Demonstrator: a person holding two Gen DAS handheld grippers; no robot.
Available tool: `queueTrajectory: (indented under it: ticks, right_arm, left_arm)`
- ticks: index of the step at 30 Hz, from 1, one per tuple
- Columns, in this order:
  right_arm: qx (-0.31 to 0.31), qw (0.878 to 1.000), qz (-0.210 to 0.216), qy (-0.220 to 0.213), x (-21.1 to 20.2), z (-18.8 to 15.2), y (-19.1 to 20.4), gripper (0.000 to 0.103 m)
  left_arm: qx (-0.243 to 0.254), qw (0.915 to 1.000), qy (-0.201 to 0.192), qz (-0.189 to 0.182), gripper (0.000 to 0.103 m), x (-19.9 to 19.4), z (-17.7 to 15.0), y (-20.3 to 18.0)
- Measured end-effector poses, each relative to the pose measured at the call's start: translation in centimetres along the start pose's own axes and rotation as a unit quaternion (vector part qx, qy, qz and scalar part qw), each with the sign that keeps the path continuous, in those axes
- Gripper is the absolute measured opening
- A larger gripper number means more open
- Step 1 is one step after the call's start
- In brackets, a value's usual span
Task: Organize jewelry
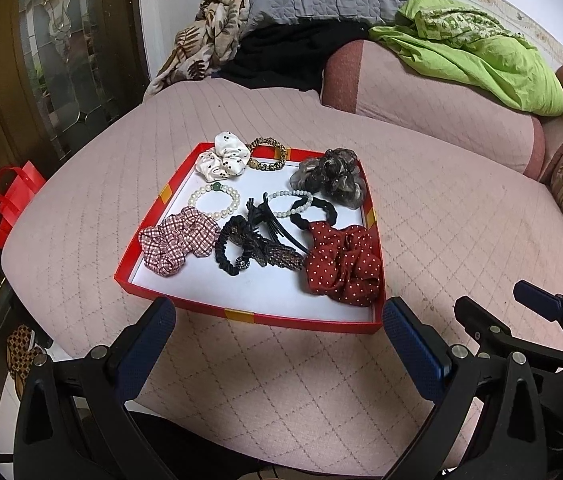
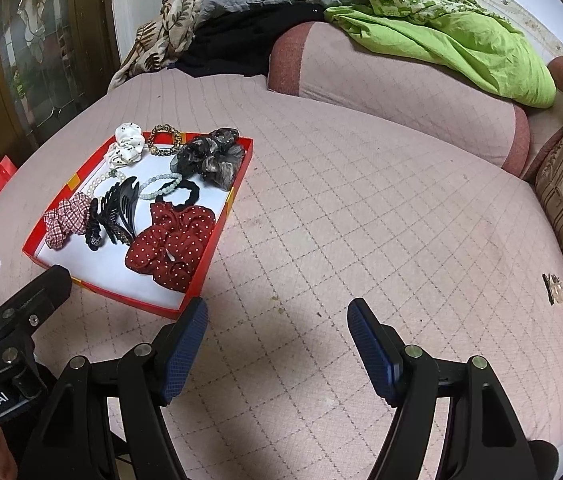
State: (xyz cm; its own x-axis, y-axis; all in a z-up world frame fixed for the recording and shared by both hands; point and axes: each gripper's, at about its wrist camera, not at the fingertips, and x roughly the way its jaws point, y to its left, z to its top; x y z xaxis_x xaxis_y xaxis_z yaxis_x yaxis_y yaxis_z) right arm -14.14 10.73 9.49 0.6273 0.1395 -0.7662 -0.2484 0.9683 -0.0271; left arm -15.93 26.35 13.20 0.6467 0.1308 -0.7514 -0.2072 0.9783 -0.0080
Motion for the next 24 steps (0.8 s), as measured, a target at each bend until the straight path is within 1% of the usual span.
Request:
queueTrajectory:
  ticks: [24]
  right_arm:
    - [-0.009, 1.000, -0.004, 0.007, 0.7, -0.2, 0.5, 0.077]
  left_arm:
    - [-0.010, 0.9998, 0.014, 0.002, 0.103, 1.2, -0.2, 0.7]
